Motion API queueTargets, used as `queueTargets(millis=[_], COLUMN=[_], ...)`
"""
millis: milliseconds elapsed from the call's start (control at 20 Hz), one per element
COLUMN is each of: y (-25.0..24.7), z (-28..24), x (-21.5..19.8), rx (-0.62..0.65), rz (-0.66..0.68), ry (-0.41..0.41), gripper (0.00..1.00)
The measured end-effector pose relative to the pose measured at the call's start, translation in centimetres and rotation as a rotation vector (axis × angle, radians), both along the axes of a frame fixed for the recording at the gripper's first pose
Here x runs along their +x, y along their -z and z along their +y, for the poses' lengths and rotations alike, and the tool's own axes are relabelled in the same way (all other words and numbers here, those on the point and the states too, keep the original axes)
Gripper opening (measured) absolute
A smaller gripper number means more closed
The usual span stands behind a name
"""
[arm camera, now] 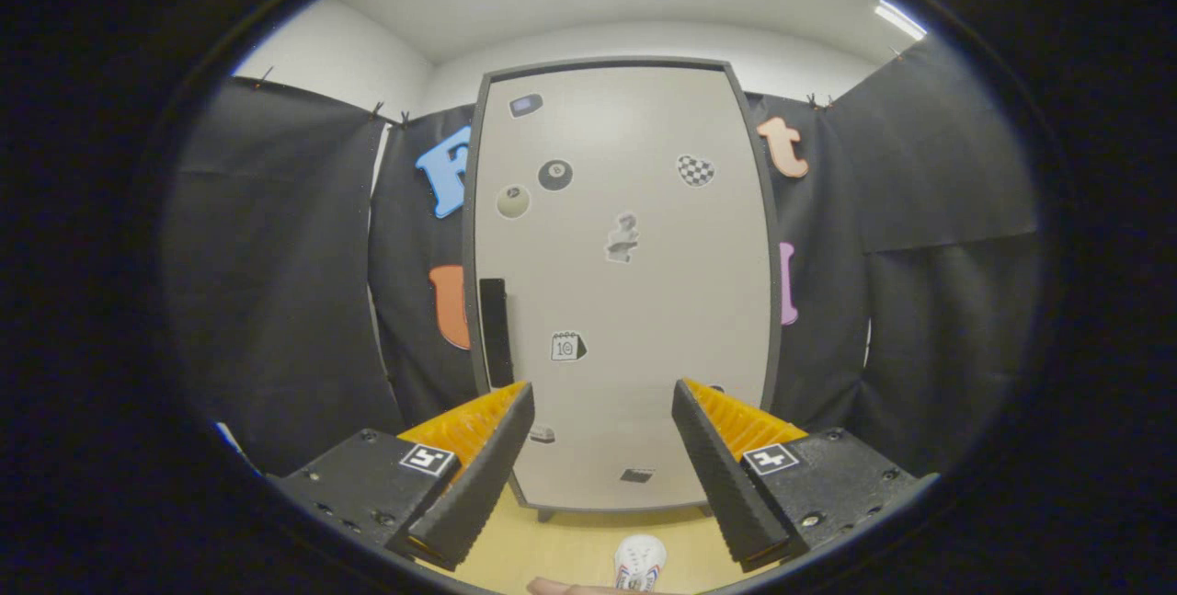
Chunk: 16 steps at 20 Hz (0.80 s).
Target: Open the shoe cabinet door, grab the shoes and put them into the shoe cabinet, then close the shoe cabinet door.
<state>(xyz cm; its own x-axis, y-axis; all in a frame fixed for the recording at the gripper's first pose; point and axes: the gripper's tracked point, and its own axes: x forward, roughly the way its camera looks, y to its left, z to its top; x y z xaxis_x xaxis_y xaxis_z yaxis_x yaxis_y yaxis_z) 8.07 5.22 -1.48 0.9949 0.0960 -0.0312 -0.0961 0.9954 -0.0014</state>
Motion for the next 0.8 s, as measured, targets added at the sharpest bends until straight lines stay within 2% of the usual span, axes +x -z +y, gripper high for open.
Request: queueTargets(millis=[200, 350, 500, 600, 800], y=[-0.8, -1.2, -0.8, -0.7, 0.6], z=[3.3, 6.7, 9.1, 10.5, 11.8], x=[3.3, 6.2, 8.7, 10.2, 14.1], rx=[0.003, -0.038, -0.051, -0.023, -0.044], rz=[-0.025, -0.055, -0.048, -0.034, 0.04], ry=[-0.017, -0.077, -0.095, -0.086, -0.059], gripper=[0.99, 0.99, 0.99, 0.99, 0.98])
